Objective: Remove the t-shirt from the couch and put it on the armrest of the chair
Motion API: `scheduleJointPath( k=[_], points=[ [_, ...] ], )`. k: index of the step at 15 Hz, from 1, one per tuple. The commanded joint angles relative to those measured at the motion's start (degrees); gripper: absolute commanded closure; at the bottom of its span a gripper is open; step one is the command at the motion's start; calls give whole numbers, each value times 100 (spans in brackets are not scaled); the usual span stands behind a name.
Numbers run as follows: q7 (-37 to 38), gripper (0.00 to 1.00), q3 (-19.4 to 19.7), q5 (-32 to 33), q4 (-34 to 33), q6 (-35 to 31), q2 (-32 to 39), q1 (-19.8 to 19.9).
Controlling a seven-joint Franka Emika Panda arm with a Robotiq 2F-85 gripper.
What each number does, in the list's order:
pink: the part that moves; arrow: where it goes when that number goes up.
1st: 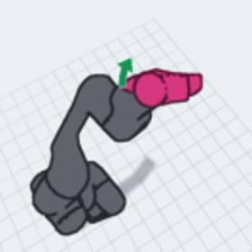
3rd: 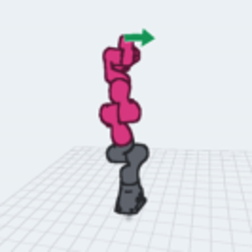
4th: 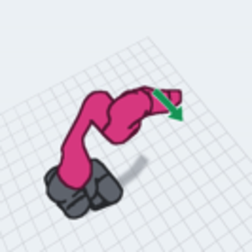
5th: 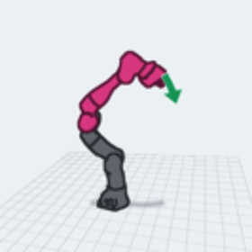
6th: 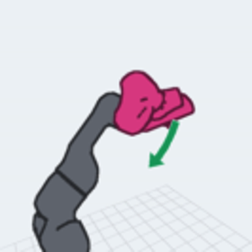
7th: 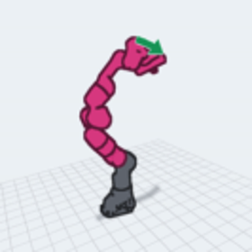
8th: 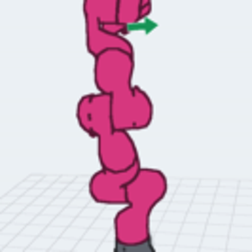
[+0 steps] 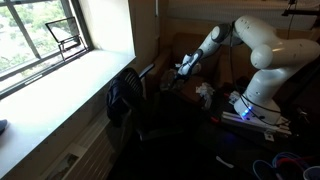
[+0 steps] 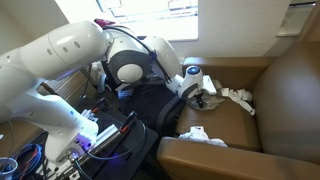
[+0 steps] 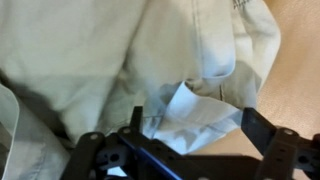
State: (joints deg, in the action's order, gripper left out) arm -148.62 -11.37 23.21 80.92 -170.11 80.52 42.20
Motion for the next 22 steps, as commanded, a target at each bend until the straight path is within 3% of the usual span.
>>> scheduleJointPath(
  k=[1, 3, 4, 12, 15, 18, 22],
  points=[
    [-207, 25, 32, -257, -32, -161, 44, -88],
    [-242, 32, -84, -305, -31, -369, 86, -58],
    [-22, 39, -202, -1, 12, -456, 90, 41],
    [-105, 97, -198, -108, -29, -766, 150, -27],
    [-103, 100, -332, -47, 31, -873, 67, 68],
    [-105, 99, -1211, 438, 684, -1373, -393, 783],
    [-93, 99, -1986, 1483, 1754, -2509, -1092, 1690]
  ],
)
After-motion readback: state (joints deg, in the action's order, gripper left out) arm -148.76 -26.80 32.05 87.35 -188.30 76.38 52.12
